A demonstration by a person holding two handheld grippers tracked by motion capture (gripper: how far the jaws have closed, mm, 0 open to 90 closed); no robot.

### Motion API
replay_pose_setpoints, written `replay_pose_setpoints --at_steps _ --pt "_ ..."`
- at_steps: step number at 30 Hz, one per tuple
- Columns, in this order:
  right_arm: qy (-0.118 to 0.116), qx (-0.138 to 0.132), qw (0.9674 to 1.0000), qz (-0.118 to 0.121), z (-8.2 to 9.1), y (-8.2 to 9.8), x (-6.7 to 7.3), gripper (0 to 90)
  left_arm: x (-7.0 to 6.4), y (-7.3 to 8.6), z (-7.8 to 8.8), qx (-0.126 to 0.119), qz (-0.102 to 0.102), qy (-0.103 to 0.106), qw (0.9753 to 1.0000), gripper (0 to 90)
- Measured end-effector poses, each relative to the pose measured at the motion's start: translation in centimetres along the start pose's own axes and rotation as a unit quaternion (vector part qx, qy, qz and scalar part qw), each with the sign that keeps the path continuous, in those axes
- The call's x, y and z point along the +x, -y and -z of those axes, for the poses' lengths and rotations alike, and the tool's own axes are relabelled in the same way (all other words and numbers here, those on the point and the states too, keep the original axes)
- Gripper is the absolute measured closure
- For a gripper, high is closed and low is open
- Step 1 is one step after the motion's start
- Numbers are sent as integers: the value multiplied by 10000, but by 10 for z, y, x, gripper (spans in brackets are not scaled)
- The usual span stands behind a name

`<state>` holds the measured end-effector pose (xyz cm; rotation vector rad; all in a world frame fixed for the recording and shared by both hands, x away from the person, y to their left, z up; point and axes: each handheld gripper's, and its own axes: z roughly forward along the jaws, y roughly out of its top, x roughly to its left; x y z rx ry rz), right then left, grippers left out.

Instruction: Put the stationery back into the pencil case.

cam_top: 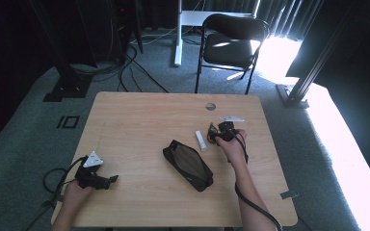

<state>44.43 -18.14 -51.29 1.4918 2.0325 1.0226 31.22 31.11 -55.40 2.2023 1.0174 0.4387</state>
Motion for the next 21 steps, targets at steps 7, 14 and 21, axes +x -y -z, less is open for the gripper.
replay_pose_setpoints --at_steps 7,14,21 --pt "157 85 9997 -149 -18 -1 -5 406 0 0 0 1 -1 0 10000 16" --pt "239 185 9992 -256 -36 3 -5 381 0 0 0 3 -4 1 10000 16" --pt "271 356 9988 -175 -48 2 -3 390 0 0 0 -1 -2 0 10000 16"
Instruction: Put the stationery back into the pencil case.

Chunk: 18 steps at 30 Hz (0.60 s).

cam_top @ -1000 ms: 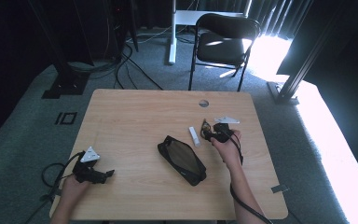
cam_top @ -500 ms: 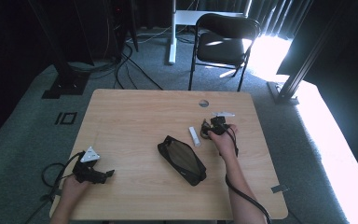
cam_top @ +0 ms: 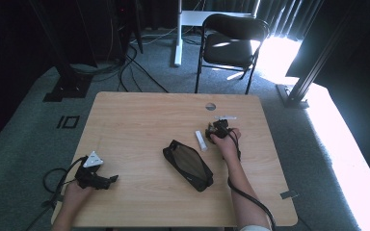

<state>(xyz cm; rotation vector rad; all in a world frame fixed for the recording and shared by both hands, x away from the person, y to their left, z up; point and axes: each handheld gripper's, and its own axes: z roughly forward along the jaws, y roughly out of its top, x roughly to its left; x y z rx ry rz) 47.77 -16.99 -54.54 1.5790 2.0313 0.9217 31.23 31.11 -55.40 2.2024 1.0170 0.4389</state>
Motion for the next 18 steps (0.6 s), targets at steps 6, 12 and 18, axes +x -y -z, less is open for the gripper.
replay_pose_setpoints --at_steps 6,12,18 --pt "154 58 9994 288 -3 -1 3 462 0 0 0 -3 2 1 10000 16" --pt "153 41 9992 360 -3 -1 6 485 0 0 0 2 3 2 10000 16" --pt "105 146 9993 336 -3 -5 5 495 0 0 0 2 1 0 10000 16"
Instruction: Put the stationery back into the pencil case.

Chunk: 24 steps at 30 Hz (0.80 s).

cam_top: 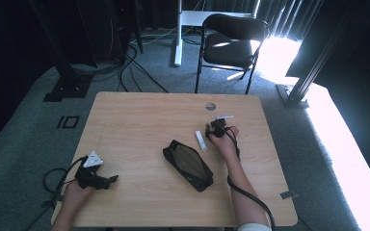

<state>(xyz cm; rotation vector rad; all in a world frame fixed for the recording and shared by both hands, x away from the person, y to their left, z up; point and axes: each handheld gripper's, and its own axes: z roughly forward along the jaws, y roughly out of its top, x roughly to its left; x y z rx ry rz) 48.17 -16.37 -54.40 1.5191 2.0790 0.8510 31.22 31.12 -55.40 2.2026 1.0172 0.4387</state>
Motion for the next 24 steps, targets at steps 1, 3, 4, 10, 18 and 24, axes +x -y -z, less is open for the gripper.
replay_pose_setpoints --at_steps 1,3,4,10,18,24 --pt "0 0 10000 0 0 0 0 495 0 0 0 -1 -2 2 10000 16" --pt "-11 0 10000 -17 2 -1 0 498 0 0 0 -2 -1 2 10000 16" --pt "-54 -21 10000 -73 5 -2 -1 499 0 0 0 -1 -2 1 10000 16" --pt "-125 -61 9999 -51 16 -6 -3 501 0 0 0 0 3 0 10000 16" --pt "-232 -178 9996 -44 35 -10 -4 503 0 0 0 0 0 0 10000 16" --pt "-292 -236 9993 50 58 -12 -1 503 0 0 0 0 -1 0 10000 16"
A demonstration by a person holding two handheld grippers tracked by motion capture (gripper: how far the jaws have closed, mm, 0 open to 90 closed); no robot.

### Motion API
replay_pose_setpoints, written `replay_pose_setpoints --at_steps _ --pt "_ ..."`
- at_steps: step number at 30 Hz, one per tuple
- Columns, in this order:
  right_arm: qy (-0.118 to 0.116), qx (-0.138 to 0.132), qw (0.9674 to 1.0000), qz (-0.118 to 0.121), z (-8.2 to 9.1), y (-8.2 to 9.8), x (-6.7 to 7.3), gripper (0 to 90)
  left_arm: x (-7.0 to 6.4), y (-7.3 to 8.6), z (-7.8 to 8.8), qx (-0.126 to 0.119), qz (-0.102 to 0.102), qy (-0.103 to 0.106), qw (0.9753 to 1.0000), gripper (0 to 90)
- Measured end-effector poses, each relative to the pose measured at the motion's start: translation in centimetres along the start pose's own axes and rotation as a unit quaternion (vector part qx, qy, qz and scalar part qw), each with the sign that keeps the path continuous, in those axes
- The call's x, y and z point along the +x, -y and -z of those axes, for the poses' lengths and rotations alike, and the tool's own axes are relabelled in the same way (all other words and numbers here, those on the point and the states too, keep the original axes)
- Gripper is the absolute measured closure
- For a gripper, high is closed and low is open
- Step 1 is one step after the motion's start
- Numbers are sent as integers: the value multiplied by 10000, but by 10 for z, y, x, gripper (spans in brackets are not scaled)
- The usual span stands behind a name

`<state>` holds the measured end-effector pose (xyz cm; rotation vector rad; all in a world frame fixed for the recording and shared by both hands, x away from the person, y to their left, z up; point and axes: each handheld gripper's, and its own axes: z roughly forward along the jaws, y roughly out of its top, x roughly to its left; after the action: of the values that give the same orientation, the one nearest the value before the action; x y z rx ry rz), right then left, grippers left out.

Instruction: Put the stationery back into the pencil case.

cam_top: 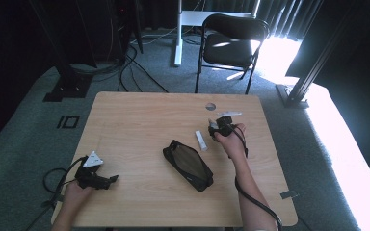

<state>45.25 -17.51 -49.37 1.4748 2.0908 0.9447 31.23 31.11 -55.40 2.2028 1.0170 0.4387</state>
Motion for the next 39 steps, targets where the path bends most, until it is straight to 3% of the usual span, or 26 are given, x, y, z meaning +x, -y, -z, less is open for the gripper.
replay_pose_setpoints --at_steps 8,16,23,29,34,39 --pt "-222 -324 9989 256 34 -1 15 504 0 0 0 -1 5 1 10000 16" --pt "-447 -381 9967 560 64 5 38 504 0 0 0 1 1 0 10000 16" --pt "-846 -515 9922 763 86 8 61 505 0 0 0 3 -6 1 10000 16" --pt "-1137 -450 9864 1103 93 9 83 505 0 0 0 -2 -1 0 10000 16" --pt "-1447 -301 9815 1220 91 13 98 505 0 0 0 -2 -2 -1 10000 16" --pt "-1490 -96 9797 1335 84 20 108 505 0 0 0 -3 -4 0 10000 16"
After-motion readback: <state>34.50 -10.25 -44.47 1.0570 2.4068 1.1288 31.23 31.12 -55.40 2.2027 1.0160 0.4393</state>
